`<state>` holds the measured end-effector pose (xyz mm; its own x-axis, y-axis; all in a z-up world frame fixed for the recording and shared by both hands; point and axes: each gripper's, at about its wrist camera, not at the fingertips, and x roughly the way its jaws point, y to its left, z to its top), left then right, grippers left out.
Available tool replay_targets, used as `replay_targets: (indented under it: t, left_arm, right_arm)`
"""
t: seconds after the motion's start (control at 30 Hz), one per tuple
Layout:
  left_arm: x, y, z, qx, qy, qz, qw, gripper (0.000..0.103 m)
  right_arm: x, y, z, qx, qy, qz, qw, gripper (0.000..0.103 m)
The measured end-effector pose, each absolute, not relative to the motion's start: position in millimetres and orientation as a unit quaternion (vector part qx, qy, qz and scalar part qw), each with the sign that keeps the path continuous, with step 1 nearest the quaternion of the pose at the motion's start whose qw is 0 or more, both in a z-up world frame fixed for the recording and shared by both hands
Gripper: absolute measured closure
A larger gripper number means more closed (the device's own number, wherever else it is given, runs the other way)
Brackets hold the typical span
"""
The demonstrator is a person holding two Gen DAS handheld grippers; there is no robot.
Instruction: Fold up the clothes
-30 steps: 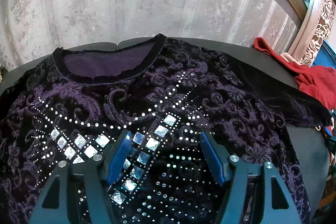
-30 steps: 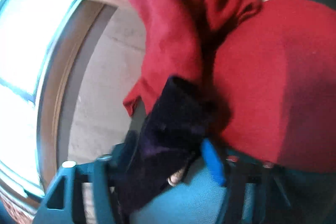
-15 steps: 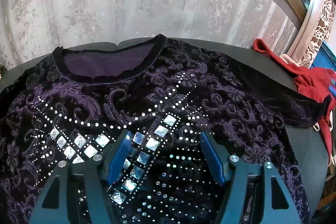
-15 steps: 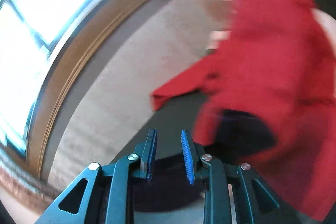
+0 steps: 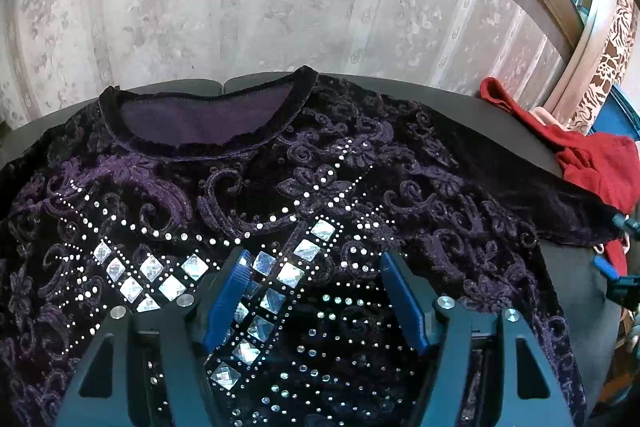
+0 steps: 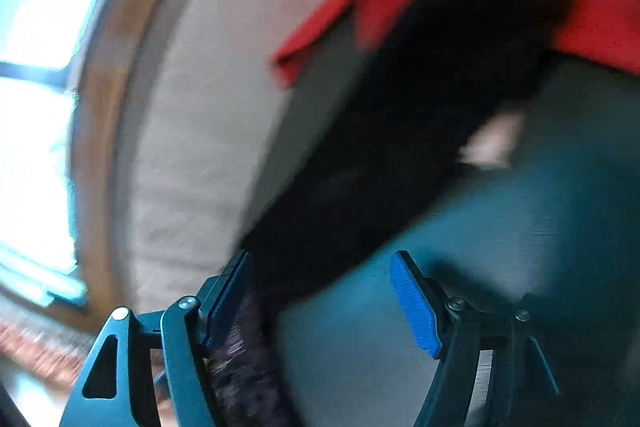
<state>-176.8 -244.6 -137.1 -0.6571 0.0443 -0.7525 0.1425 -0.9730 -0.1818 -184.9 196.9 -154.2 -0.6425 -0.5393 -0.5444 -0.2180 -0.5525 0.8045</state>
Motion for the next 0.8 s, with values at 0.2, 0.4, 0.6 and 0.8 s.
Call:
replay_targets:
  t: [0.2, 0.4, 0.6, 0.8]
  left_arm:
    - [-177.3, -245.3, -137.4, 0.414, 0.111, -0.903, 0.025, 0.034]
    - [-176.8, -245.0, -137.2, 0.413, 0.113, -0.903, 0.023, 0.034]
    - [-177.2, -244.8, -137.7, 0.413, 0.114, -0.903, 0.022, 0.034]
    - [-177.4, -243.9, -137.6, 0.413, 0.113, -0.903, 0.023, 0.034]
  right_arm:
    - [-195.8, 190.4, -149.1, 0.339, -0.456, -0.823, 0.014, 0.000]
    - [-198.8, 181.7, -146.1, 0.323, -0.452, -0.831, -0.035, 0.000]
    - [-210.4, 204.6, -169.7, 0.363, -0.482, -0.798, -0.006, 0.100]
    - [-221.7, 189.6, -142.3, 0.350, -0.421, -0.836, 0.043, 0.099]
